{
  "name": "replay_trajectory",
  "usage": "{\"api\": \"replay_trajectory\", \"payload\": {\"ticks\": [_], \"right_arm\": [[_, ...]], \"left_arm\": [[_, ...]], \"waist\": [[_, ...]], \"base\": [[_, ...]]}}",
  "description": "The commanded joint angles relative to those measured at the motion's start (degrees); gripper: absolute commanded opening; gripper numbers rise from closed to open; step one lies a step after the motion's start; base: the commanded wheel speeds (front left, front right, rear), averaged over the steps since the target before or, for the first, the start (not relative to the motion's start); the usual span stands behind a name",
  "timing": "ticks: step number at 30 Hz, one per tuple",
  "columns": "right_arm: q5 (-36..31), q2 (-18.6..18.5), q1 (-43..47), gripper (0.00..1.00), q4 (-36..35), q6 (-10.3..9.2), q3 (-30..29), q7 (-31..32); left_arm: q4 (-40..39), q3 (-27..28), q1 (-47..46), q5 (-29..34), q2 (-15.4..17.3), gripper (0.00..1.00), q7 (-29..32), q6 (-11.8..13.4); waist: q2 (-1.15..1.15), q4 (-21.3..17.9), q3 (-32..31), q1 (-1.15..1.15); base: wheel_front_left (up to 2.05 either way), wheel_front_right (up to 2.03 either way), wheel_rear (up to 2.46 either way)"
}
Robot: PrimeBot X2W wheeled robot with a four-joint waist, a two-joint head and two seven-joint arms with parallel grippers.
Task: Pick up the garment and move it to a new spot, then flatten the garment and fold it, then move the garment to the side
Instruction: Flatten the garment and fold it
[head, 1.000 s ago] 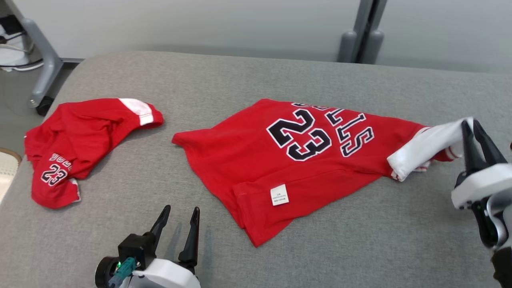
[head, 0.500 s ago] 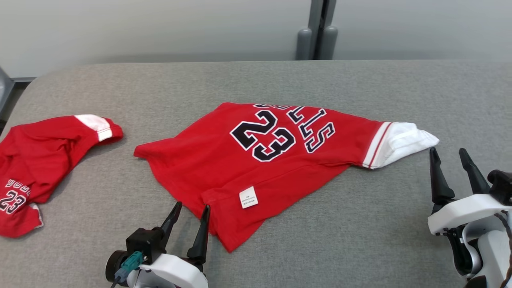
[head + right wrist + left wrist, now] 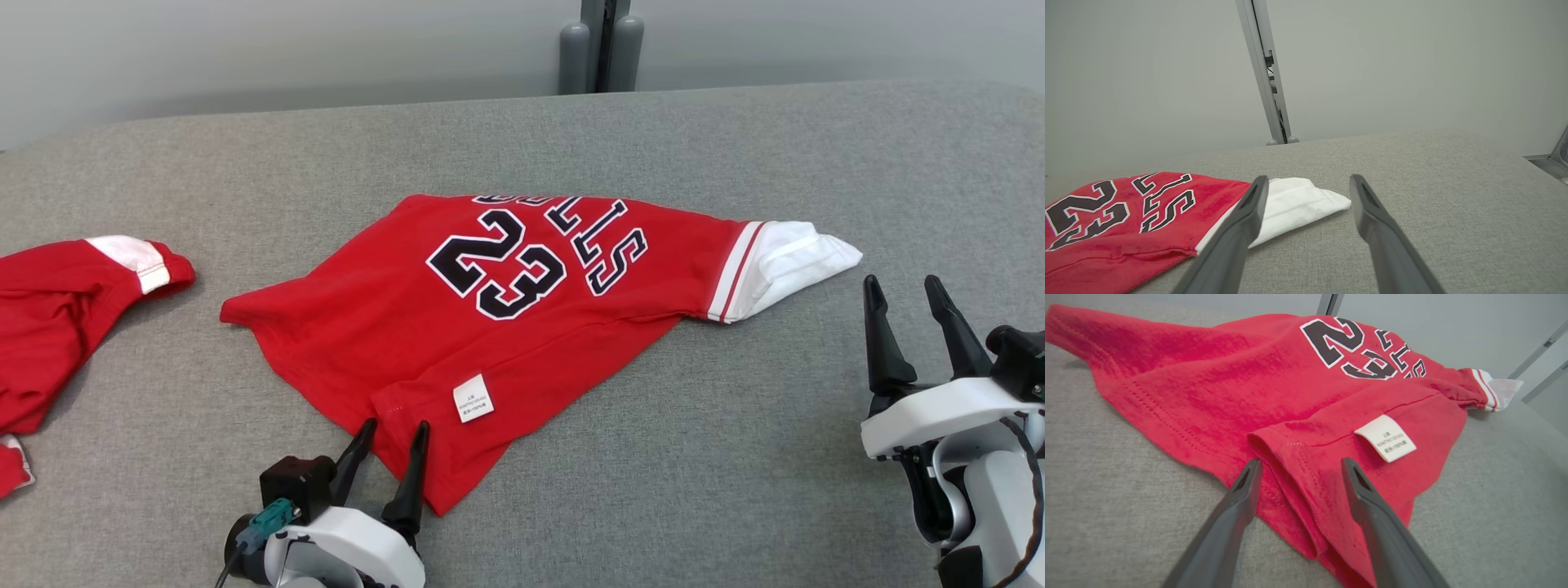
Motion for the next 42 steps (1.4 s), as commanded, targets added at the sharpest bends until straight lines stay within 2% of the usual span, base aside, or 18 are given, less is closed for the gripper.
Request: {"api": "replay_trajectory", "payload": {"ticks": [1,2,4,5,6,11,17,21,25,29,30,31,32,37,42], "right_arm": [[0.1,-0.2,-0.7,1.0,-0.1,0.01,0.1,0.0],[0.3,-0.1,-0.7,1.0,-0.1,0.01,-0.1,0.0],[0.4,-0.2,-0.8,1.0,-0.1,0.01,-0.1,0.0],[0.5,-0.2,-0.8,1.0,-0.1,0.01,-0.2,0.0],[0.5,-0.3,-0.8,1.0,0.0,0.01,-0.2,0.0],[0.6,0.1,-0.8,1.0,0.4,0.01,-1.0,0.0],[0.2,1.1,1.6,1.0,0.8,0.01,-2.2,0.0],[0.1,2.1,3.4,1.0,1.1,0.01,-2.8,0.0],[0.0,3.2,5.2,1.0,1.3,0.01,-3.5,0.0],[0.0,4.0,7.0,1.0,1.5,0.01,-4.3,0.0],[-0.2,4.2,7.3,1.0,1.5,0.01,-4.4,0.0],[-0.3,4.5,7.6,1.0,1.4,0.01,-4.5,0.0],[-0.6,4.6,8.0,1.0,1.3,0.01,-4.6,0.0],[-2.8,5.4,9.7,1.0,-0.6,0.01,-4.9,0.0],[-7.9,6.2,11.6,1.0,-5.6,0.01,-4.3,0.0]], "left_arm": [[0.1,0.3,-1.0,0.0,0.3,0.55,0.0,0.0],[0.1,0.4,-1.2,0.0,0.3,0.4,0.0,0.0],[0.1,0.2,-1.8,0.6,0.3,0.27,0.0,-0.1],[0.3,0.1,-1.8,0.7,0.3,0.16,0.0,-0.2],[0.5,0.0,-1.8,0.9,0.3,0.0,0.0,-0.2],[-0.4,1.3,-2.4,2.0,0.3,0.0,0.0,-0.2],[-2.0,7.6,0.2,7.0,0.5,0.0,0.0,2.6],[-3.4,11.8,2.1,10.5,1.4,0.0,0.0,2.5],[-3.5,14.5,3.7,13.3,2.3,0.0,0.0,1.4],[-1.8,16.5,5.1,14.0,2.0,0.0,0.0,0.6],[-1.3,16.7,5.4,14.1,1.8,0.42,0.0,0.4],[-1.1,17.0,5.6,14.2,1.6,0.96,0.0,0.3],[-0.6,17.4,5.8,13.9,1.4,1.0,0.0,0.1],[-1.6,18.9,7.9,14.0,0.6,1.0,0.0,1.2],[-5.0,19.8,10.1,14.9,0.3,1.0,0.0,2.7]], "waist": [[0.0,-0.1,0.2,0.0],[0.0,-0.2,0.2,0.0],[0.0,-0.2,0.4,0.0],[0.0,-0.2,0.4,0.0],[0.0,-0.2,0.5,0.0],[0.0,-0.2,0.3,0.0],[0.0,-0.2,-2.4,0.0],[0.0,-0.4,-4.8,0.0],[0.0,-0.7,-6.6,0.0],[0.0,-0.9,-8.1,0.0],[0.0,-1.0,-8.3,0.0],[0.0,-1.1,-8.6,0.0],[0.0,-1.1,-8.9,0.0],[0.0,-1.2,-9.7,0.0],[0.0,-1.2,-10.7,0.0]], "base": [[0.0,0.0,0.0],[0.0,0.0,0.0],[0.0,0.0,0.0],[0.0,0.0,0.0],[0.0,0.0,0.0],[0.0,0.0,0.0],[0.0,0.0,0.0],[0.0,0.0,0.0],[0.0,0.0,0.0],[0.0,0.0,0.0],[0.0,0.0,0.0],[0.0,0.0,0.0],[0.0,0.0,0.0],[0.0,0.0,0.0],[0.0,0.0,0.0]]}}
